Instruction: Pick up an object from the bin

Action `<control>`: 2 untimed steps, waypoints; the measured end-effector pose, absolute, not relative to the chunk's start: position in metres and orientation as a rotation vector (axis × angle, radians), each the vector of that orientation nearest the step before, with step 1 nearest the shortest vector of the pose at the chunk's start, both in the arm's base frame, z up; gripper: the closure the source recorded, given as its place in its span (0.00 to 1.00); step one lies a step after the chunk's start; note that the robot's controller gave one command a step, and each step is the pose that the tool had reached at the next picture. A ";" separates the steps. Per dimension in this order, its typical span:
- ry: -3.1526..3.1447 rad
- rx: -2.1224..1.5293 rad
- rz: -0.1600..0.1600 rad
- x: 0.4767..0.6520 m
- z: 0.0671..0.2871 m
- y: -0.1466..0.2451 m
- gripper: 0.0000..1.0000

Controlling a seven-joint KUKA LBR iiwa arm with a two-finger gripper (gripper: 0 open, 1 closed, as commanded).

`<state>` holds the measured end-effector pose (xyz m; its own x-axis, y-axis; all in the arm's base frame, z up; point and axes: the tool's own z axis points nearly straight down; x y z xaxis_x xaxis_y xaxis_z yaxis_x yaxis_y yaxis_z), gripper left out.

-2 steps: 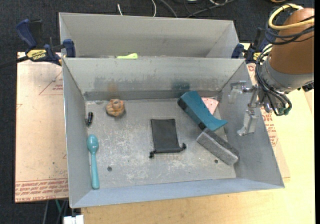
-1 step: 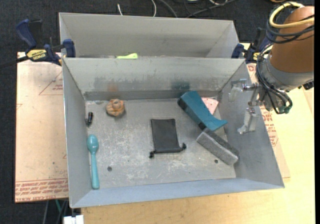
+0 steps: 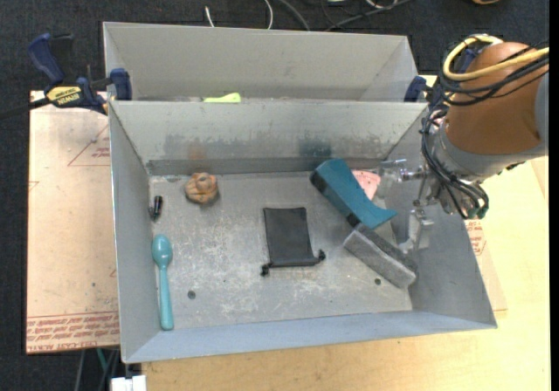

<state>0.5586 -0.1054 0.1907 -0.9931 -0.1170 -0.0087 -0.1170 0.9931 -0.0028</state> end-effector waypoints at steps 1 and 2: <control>3.129 -0.217 0.000 0.562 0.165 -0.039 0.00; 3.118 -0.347 0.005 0.574 0.152 -0.025 0.00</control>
Offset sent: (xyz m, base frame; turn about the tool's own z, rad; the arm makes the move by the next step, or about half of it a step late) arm 0.0275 0.0343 -0.0544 -0.2407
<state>0.5737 -0.0252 0.1524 -0.9755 -0.2199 -0.0046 -0.2199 0.9755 0.0028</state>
